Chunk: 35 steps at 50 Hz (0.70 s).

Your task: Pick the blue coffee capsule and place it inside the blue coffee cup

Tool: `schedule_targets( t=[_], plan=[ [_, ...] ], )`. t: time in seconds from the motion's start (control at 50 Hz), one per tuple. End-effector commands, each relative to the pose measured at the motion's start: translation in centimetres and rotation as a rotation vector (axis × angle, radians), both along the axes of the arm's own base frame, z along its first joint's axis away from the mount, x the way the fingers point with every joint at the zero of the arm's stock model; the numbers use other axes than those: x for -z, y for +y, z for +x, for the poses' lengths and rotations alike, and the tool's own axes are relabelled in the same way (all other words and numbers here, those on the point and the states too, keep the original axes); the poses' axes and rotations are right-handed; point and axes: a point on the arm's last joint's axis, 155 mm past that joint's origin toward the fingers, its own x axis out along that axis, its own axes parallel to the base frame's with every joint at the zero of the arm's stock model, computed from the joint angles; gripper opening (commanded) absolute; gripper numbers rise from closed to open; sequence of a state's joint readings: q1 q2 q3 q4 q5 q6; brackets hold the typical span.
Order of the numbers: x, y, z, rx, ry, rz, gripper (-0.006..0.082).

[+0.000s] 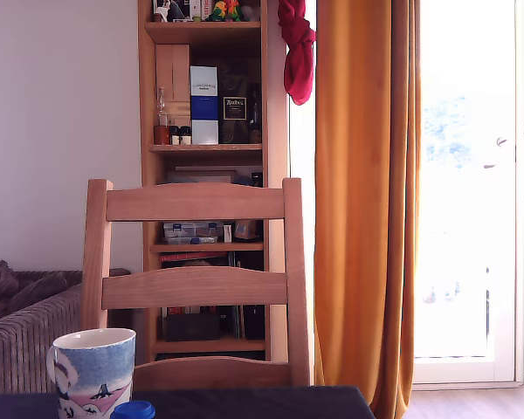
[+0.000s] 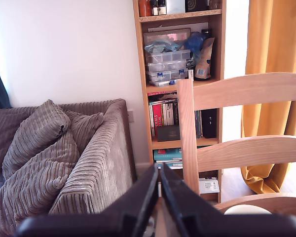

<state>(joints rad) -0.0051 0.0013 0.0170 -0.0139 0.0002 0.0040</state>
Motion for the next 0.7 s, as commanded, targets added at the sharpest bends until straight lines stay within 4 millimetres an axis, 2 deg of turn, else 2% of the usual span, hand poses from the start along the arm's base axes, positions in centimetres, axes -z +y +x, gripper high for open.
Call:
schedule_targets(
  t=[0.0,0.18,0.44,0.54,0.68],
  plan=[
    [3.5,-0.8,-0.1,0.049,0.114,-0.099,-0.0011],
    [2.7,-1.7,-0.1,0.095,0.089,-0.149,-0.0011],
    [0.8,-7.1,-1.6,0.388,0.097,-0.307,-0.0012],
    [1.2,-8.7,-2.3,0.467,0.145,-0.368,-0.0012],
    [2.9,-10.6,-3.1,0.545,0.251,-0.417,-0.0014]
  ],
)
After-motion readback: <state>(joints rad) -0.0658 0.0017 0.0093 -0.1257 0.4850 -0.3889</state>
